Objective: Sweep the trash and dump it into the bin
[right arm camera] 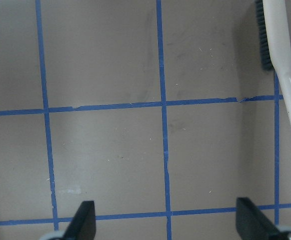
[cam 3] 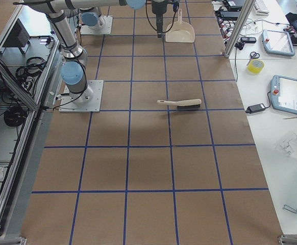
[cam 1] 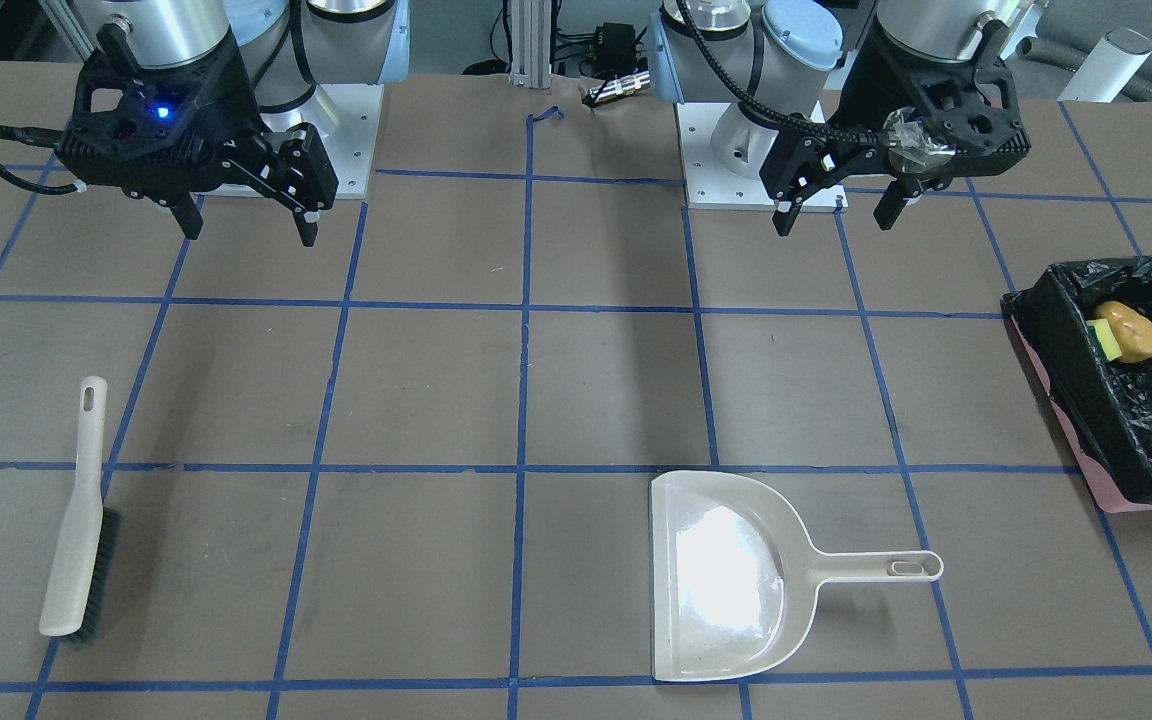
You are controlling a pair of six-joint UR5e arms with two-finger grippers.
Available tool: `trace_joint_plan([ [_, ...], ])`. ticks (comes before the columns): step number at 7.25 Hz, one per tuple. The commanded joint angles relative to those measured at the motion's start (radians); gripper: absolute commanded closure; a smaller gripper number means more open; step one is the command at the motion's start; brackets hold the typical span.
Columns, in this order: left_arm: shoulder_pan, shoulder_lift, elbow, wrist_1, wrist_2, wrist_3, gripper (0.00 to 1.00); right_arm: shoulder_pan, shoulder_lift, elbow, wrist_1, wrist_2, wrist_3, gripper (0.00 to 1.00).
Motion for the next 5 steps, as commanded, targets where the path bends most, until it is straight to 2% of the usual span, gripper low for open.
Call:
trace_joint_plan([
  [1, 0.0, 0.015, -0.039, 0.048, 0.0, 0.003, 0.0, 0.0, 0.001, 0.0, 0.0, 0.0, 0.0, 0.0],
  [5, 0.0, 0.026, -0.063, 0.077, -0.002, 0.001, 0.0, 0.0, 0.001, 0.001, 0.0, 0.002, 0.001, 0.0],
])
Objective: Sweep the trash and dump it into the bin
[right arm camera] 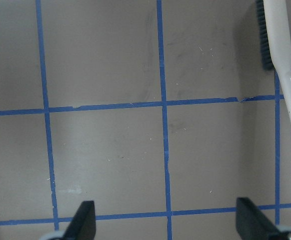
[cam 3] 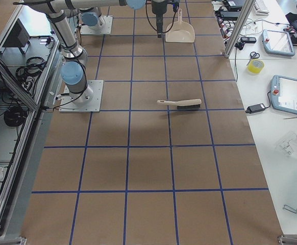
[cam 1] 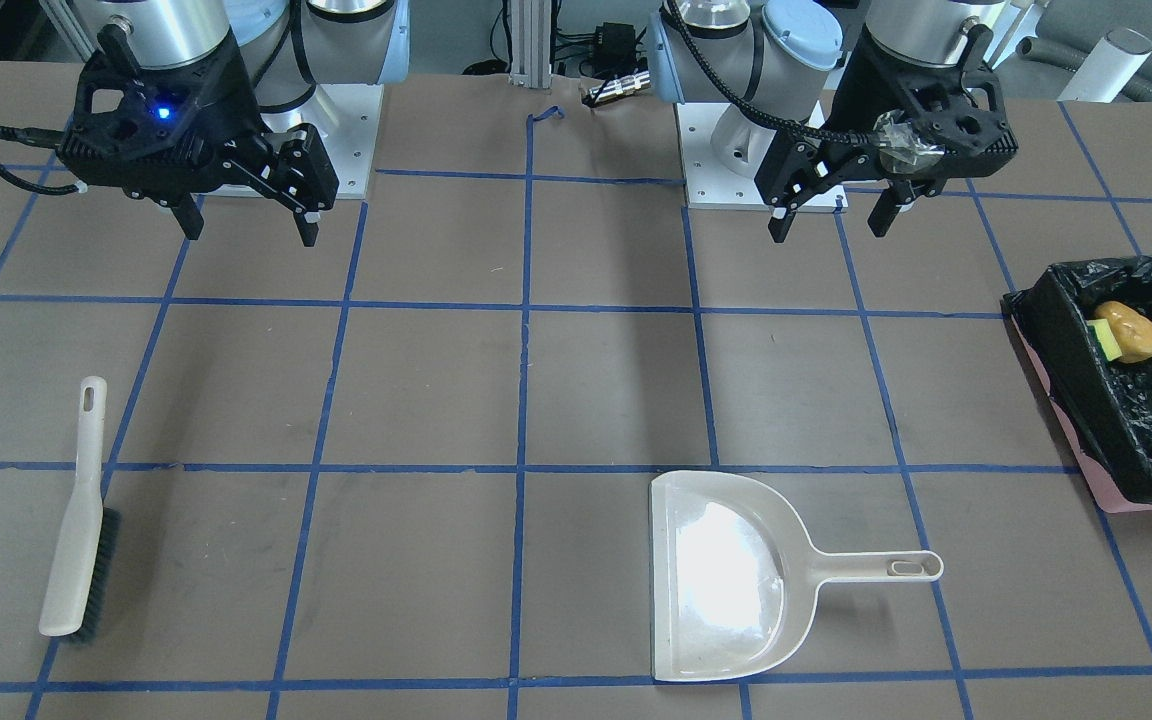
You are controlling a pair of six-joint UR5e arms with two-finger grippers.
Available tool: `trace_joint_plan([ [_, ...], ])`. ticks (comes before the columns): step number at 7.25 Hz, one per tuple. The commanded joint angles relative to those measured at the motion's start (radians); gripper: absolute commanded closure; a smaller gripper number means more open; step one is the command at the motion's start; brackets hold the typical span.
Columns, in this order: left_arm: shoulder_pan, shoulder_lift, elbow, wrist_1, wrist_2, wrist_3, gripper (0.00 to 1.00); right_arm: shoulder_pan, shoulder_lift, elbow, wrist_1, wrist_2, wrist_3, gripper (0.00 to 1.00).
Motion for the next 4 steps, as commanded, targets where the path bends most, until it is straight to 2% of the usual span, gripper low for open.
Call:
trace_joint_plan([
  [1, 0.0, 0.0, -0.004, 0.007, 0.0, 0.0, 0.0, 0.0, 0.0, 0.0, 0.0, 0.002, -0.001, 0.0],
  [4, 0.0, -0.001, -0.004, 0.011, 0.0, 0.0, 0.0, 0.0, 0.0, 0.0, 0.0, 0.002, 0.001, 0.0],
])
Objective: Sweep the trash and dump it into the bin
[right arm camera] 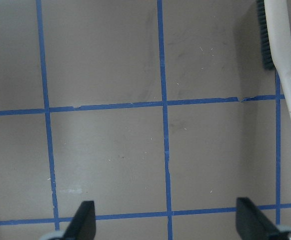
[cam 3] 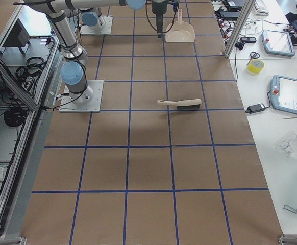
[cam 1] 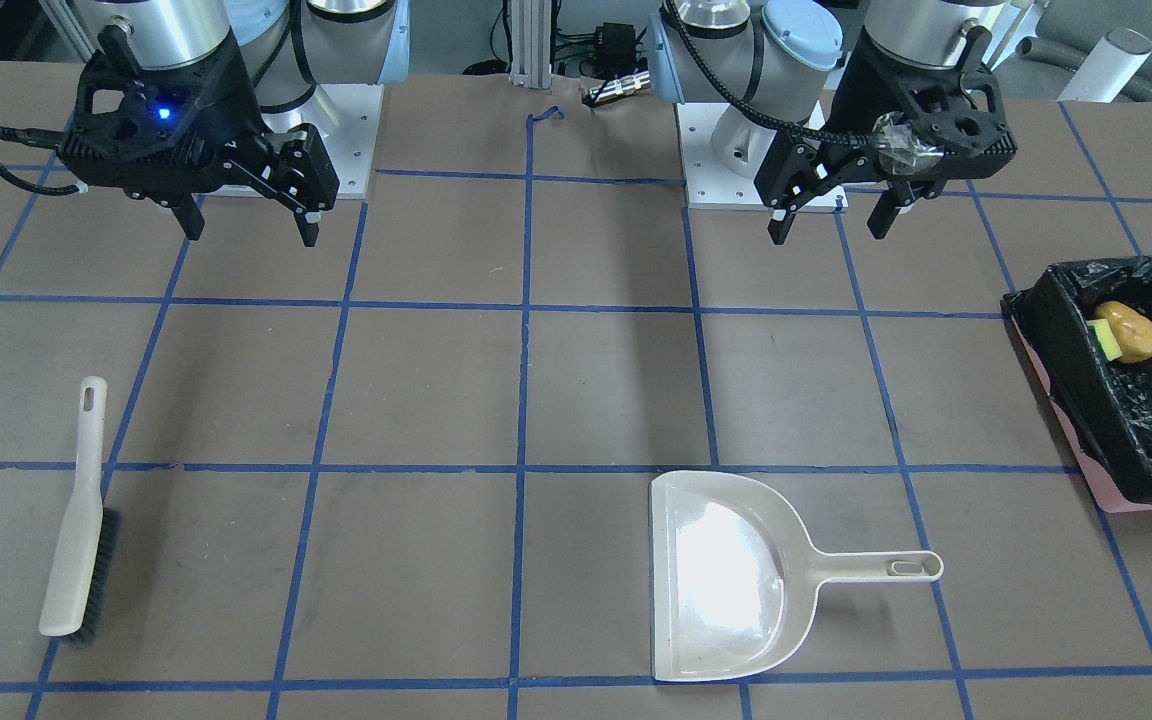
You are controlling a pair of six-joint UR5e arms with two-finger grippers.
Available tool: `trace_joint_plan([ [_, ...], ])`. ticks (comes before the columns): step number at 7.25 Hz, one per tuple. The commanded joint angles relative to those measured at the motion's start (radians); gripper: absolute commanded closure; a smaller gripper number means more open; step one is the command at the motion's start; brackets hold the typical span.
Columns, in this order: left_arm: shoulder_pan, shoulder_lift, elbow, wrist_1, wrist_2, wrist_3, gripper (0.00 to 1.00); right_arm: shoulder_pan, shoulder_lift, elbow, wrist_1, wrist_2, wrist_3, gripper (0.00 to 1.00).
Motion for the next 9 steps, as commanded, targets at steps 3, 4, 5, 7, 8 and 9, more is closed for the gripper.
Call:
trace_joint_plan([
  [3, -0.002, -0.001, -0.003, 0.03, -0.005, 0.002, 0.0, 0.0, -0.002, 0.0, 0.0, 0.0, 0.0, 0.0],
  [4, -0.002, -0.001, -0.005, 0.03, -0.003, 0.002, 0.0, 0.0, 0.0, 0.0, 0.0, 0.002, 0.0, 0.0],
  [5, -0.002, -0.007, -0.005, 0.032, -0.003, 0.002, 0.0, 0.0, 0.0, 0.0, 0.0, 0.002, 0.0, 0.0],
  [7, -0.008, -0.013, -0.006, 0.034, -0.003, -0.002, 0.0, 0.0, 0.0, 0.0, -0.002, 0.002, 0.0, 0.0],
  [8, -0.011, -0.013, -0.006, 0.034, -0.003, -0.003, 0.0, 0.0, 0.0, 0.0, 0.0, 0.002, 0.0, 0.0],
  [9, -0.009, -0.01, -0.006, 0.034, -0.003, 0.0, 0.0, 0.0, 0.0, 0.0, 0.0, 0.002, 0.002, 0.0],
])
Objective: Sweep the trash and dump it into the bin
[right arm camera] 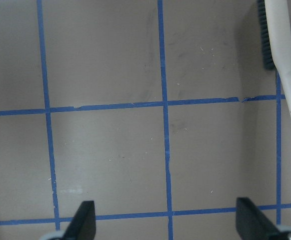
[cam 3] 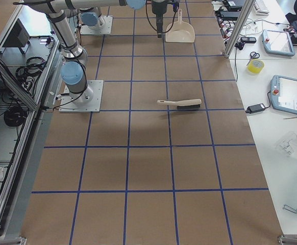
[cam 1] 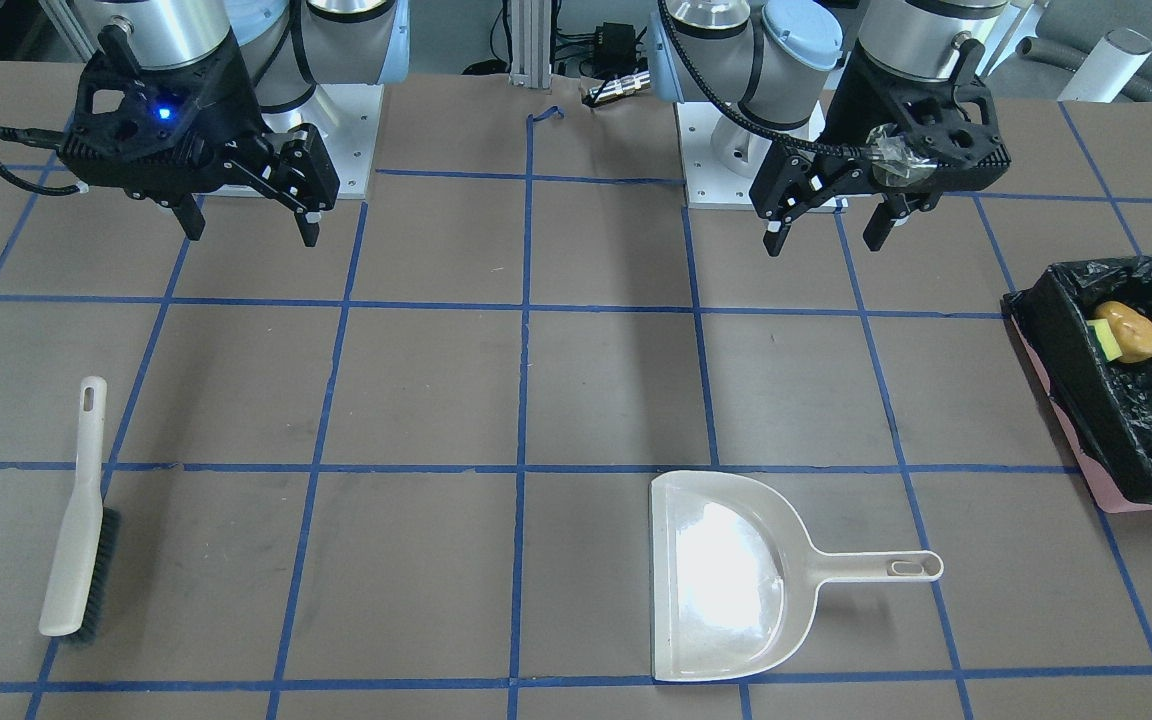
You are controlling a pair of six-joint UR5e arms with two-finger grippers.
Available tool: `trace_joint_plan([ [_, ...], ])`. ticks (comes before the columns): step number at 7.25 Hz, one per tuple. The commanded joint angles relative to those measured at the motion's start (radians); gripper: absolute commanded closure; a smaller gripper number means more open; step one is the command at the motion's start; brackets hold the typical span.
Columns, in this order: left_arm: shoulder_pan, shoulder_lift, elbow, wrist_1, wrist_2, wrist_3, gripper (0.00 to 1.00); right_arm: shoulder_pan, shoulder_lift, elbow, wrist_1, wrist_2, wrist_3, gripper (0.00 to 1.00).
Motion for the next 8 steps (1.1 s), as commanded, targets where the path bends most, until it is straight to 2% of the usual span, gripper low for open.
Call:
trace_joint_plan([
  [1, -0.001, 0.002, 0.0, 0.0, 0.0, 0.003, 0.0, 0.0, 0.0, 0.0, -0.001, 0.0, 0.0, 0.0],
  [8, -0.001, 0.006, -0.016, 0.02, -0.002, 0.003, 0.0, 0.0, 0.002, 0.0, 0.0, 0.0, 0.001, 0.0],
])
